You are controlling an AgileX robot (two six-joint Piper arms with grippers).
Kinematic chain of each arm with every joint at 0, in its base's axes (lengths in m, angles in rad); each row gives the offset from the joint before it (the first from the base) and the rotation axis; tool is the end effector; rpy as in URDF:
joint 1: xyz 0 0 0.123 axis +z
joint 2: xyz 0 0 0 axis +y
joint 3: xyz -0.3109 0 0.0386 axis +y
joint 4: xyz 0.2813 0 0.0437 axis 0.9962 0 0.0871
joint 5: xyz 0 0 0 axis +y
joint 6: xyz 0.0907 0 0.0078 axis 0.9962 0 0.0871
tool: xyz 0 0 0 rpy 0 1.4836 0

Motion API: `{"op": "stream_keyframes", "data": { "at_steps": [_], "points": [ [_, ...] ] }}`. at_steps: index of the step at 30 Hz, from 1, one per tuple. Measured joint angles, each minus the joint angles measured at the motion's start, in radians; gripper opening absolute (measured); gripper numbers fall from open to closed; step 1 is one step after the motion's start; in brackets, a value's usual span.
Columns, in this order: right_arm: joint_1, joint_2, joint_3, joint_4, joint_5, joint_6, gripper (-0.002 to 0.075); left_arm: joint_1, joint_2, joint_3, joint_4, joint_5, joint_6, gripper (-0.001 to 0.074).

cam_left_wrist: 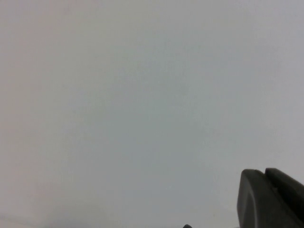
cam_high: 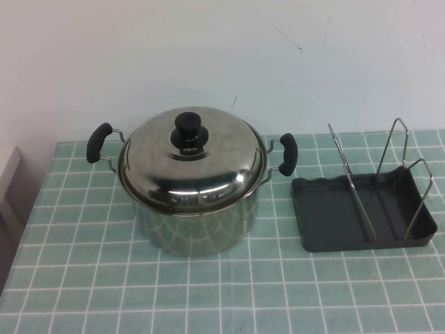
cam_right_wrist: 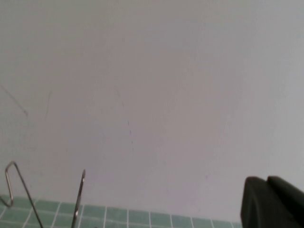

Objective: Put pot lid on rack

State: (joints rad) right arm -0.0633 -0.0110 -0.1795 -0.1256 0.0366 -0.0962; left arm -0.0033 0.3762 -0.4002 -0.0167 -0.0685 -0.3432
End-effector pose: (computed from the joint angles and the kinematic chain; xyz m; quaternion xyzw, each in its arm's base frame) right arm 0.0449 -0.0033 0.2760 -0.0470 0.6150 -0.1132 0.7789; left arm 0.0948 -0.0002 0.3397 -0.1141 0.6306 -0.1383 0.7551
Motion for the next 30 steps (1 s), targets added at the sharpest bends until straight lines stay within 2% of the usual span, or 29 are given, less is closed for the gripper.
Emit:
{"op": "stream_keyframes", "data": {
  "at_steps": [4,10,13,15,17,21,23,25,30],
  "points": [
    [0.000,0.000,0.000,0.000,0.099,0.000,0.0010,-0.047,0.180,-0.045,0.089,-0.148,-0.071,-0.0002],
    [0.000,0.000,0.000,0.000,0.120,0.000,0.0009,-0.162,0.492,-0.098,0.401,-0.551,-0.210,-0.0002],
    [0.000,0.000,0.000,0.000,0.127,0.000,0.0010,-0.201,0.651,-0.141,0.452,-0.659,-0.221,0.0000],
    [0.000,0.000,0.000,0.000,0.132,0.000,0.0010,-0.216,0.745,-0.174,0.472,-0.711,-0.221,0.0029],
    [0.000,0.000,0.000,-0.001,0.136,0.000,0.0010,-0.224,0.840,-0.215,0.500,-0.767,-0.221,0.0107],
    [0.000,0.000,0.000,-0.002,0.140,0.000,0.0010,-0.234,1.011,-0.298,0.584,-0.820,-0.228,0.0447],
    [0.000,0.000,0.000,-0.002,0.142,0.000,0.0010,-0.240,1.073,-0.338,0.600,-0.806,-0.228,0.0576],
    [0.000,0.000,0.000,-0.003,0.144,0.000,0.0010,-0.252,1.137,-0.381,0.608,-0.771,-0.231,0.0644],
    [0.000,0.000,0.000,-0.003,0.147,-0.004,0.0010,-0.285,1.256,-0.466,0.595,-0.718,-0.224,0.0687]
  ]
}}
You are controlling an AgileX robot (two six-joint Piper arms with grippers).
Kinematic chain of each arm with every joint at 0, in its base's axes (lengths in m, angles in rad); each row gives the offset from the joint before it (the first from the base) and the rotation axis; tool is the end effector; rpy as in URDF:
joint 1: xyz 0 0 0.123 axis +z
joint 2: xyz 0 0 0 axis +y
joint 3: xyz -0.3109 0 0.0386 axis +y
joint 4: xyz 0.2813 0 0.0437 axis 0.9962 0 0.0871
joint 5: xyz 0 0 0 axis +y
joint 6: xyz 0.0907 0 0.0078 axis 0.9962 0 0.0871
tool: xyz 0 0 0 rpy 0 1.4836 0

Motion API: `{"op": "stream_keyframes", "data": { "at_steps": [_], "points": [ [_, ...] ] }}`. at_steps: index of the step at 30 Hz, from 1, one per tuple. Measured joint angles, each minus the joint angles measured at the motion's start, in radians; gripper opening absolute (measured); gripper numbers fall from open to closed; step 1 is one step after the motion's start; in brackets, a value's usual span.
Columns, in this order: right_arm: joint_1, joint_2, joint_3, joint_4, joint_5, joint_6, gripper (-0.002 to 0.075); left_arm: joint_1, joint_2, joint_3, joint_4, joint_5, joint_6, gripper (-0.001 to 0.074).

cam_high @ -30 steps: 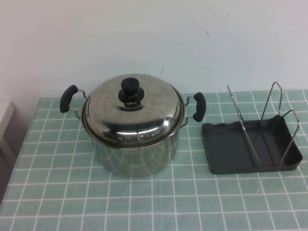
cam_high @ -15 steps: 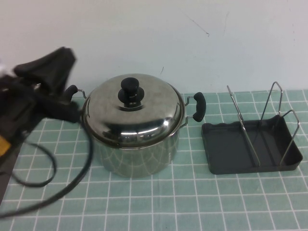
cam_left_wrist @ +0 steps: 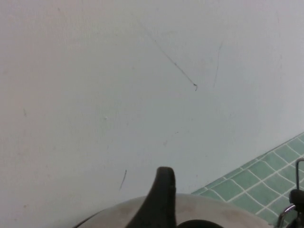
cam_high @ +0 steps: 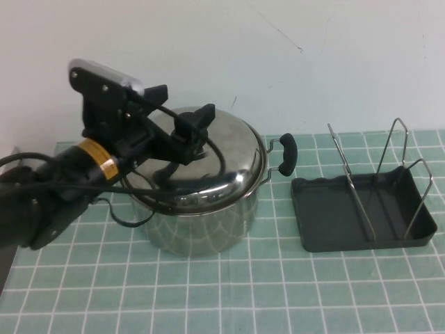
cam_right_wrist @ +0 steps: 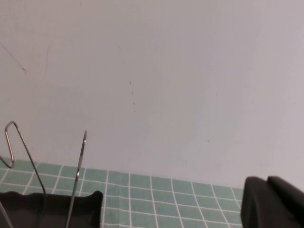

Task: Put pot lid on rack
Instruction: Open the pot

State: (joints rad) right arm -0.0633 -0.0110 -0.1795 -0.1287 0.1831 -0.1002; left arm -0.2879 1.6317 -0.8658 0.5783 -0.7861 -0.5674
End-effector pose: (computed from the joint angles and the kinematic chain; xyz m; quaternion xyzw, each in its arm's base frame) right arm 0.0470 -0.0051 0.2630 -0.0463 0.6708 -0.1148 0.7313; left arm 0.3491 -0.1400 0.2690 0.1928 0.6738 -0.2820 0.6552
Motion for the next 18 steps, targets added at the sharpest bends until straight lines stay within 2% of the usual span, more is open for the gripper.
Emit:
{"op": "stream_keyframes", "data": {
  "at_steps": [8,11,14,18],
  "points": [
    [0.000,0.000,0.000,-0.002,0.000,-0.002,0.0009,-0.022,0.121,-0.050,-0.071,0.015,0.033,0.0690],
    [0.000,0.000,0.000,-0.002,0.000,-0.005,0.0010,-0.022,0.152,-0.050,-0.084,0.018,0.032,0.0662],
    [0.000,0.000,0.000,-0.002,0.000,-0.008,0.0010,-0.022,0.167,-0.050,-0.112,0.017,0.052,0.0562],
    [0.000,0.000,0.000,-0.002,0.000,-0.008,0.0010,-0.022,0.171,-0.050,-0.153,-0.009,0.083,0.0318]
  ]
}}
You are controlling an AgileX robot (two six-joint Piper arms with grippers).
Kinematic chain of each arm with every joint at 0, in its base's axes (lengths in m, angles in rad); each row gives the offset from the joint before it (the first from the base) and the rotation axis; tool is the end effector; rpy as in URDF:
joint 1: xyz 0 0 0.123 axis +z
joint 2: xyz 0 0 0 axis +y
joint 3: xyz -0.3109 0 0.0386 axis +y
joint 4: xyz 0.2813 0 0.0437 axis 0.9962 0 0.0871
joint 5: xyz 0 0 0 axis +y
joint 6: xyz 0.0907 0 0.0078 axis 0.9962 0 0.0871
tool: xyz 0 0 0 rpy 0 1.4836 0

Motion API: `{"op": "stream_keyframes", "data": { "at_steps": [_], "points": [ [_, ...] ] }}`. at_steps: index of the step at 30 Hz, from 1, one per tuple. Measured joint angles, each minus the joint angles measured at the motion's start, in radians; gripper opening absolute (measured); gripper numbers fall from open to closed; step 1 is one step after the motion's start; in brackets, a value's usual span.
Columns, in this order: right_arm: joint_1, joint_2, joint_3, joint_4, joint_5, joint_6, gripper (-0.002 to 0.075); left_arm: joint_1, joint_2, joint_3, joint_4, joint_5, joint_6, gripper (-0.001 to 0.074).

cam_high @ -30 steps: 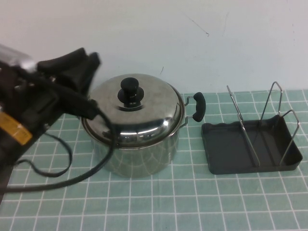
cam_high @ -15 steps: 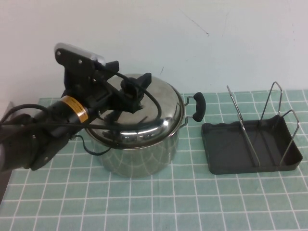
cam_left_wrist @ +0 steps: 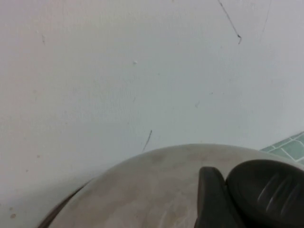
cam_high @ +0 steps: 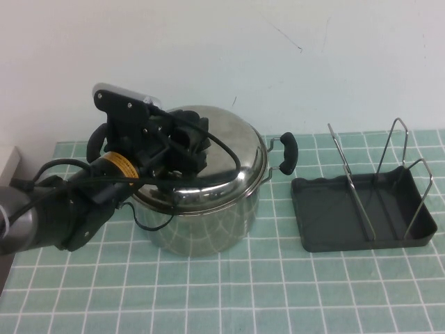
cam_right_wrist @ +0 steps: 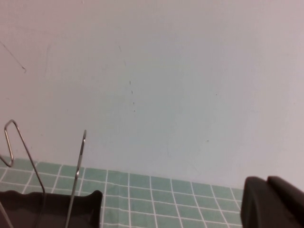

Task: Put pot lid on rack
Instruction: Open the pot, then hand over the pot lid

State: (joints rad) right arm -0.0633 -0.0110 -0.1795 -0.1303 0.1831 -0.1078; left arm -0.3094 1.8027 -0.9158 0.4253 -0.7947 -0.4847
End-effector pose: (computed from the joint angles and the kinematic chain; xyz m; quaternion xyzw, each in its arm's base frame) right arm 0.0470 -0.0052 0.2630 -0.0492 0.6705 -0.1182 0.7308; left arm 0.3800 -0.1496 0.2217 0.1496 0.7087 -0.2689 0.6348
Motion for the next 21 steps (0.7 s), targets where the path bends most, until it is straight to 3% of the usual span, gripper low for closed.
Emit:
{"op": "stream_keyframes", "data": {
  "at_steps": [11,17,21],
  "points": [
    [0.000,0.000,-0.002,0.036,-0.048,0.001,0.0010,0.000,-0.009,0.000,-0.091,-0.273,0.006,0.0328],
    [0.000,0.000,-0.132,0.195,-0.059,0.052,0.0009,-0.014,-0.104,-0.004,-0.040,-0.313,-0.205,0.0328],
    [0.000,0.000,-0.255,0.386,0.038,0.008,0.0009,-0.095,-0.161,-0.035,-0.013,-0.322,-0.270,0.0328]
  ]
}}
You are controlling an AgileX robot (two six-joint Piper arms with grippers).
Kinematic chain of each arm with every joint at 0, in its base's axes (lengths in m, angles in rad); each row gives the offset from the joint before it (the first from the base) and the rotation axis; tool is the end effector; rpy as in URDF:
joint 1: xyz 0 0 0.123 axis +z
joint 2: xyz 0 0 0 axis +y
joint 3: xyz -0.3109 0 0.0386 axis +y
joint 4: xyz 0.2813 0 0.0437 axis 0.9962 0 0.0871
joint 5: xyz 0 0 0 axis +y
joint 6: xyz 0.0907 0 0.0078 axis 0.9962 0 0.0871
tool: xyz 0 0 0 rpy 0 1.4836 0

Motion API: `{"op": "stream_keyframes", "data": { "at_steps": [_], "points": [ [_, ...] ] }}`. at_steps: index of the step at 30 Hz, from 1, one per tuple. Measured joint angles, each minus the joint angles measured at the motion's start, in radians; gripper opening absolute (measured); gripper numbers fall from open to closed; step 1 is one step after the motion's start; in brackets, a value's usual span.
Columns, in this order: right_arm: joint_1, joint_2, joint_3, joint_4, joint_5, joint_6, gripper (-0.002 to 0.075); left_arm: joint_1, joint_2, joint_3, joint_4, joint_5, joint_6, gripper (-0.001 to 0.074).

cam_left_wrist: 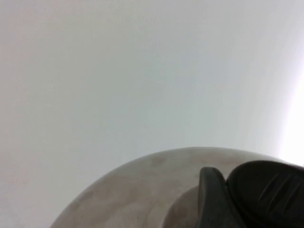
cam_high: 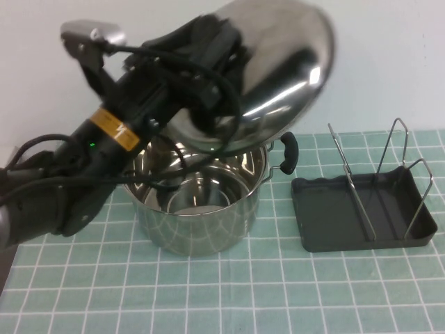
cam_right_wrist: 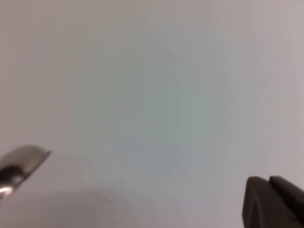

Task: Put pot lid on rack
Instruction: Hand over the pot lid

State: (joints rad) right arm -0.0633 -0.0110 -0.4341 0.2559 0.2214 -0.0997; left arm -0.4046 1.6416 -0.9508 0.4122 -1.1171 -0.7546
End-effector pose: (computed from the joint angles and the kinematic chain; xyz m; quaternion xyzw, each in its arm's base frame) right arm 0.0105 0.0044 0.3470 0.0401 0.5851 0.0515 0.8083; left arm 0.3370 -0.1799 0.3238 0.1150 0.5217 -0.4757 0.6988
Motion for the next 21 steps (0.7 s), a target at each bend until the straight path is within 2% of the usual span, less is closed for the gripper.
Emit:
{"op": "stream_keyframes", "data": {
  "at_steps": [3,7,9,10,12,15,19,21],
  "points": [
    [0.000,0.022,-0.066,0.293,0.122,-0.201,0.0004,-0.091,-0.012,-0.048,0.005,-0.006,0.002,0.0328],
    [0.000,0.118,-0.076,0.842,0.286,-0.691,-0.0001,-0.207,-0.012,-0.120,0.014,-0.008,0.016,0.0328],
    [0.000,0.162,-0.076,1.059,0.318,-0.892,-0.0001,-0.256,-0.012,-0.144,0.019,-0.010,0.022,0.0328],
    [0.000,0.186,-0.076,1.178,0.320,-0.947,0.0000,-0.279,-0.012,-0.153,0.020,-0.013,0.024,0.0328],
    [0.000,0.217,-0.076,1.307,0.316,-1.002,0.0015,-0.321,-0.012,-0.167,0.001,-0.020,0.034,0.0328],
    [0.000,0.254,-0.076,1.387,0.315,-1.027,0.0113,-0.370,-0.012,-0.175,-0.042,-0.023,0.053,0.0328],
    [0.000,0.291,-0.076,1.414,0.313,-1.013,0.0371,-0.406,-0.012,-0.176,-0.077,-0.023,0.062,0.0328],
    [0.000,0.308,-0.076,1.422,0.313,-0.985,0.0466,-0.418,-0.012,-0.176,-0.088,-0.023,0.063,0.0328]
  ]
}}
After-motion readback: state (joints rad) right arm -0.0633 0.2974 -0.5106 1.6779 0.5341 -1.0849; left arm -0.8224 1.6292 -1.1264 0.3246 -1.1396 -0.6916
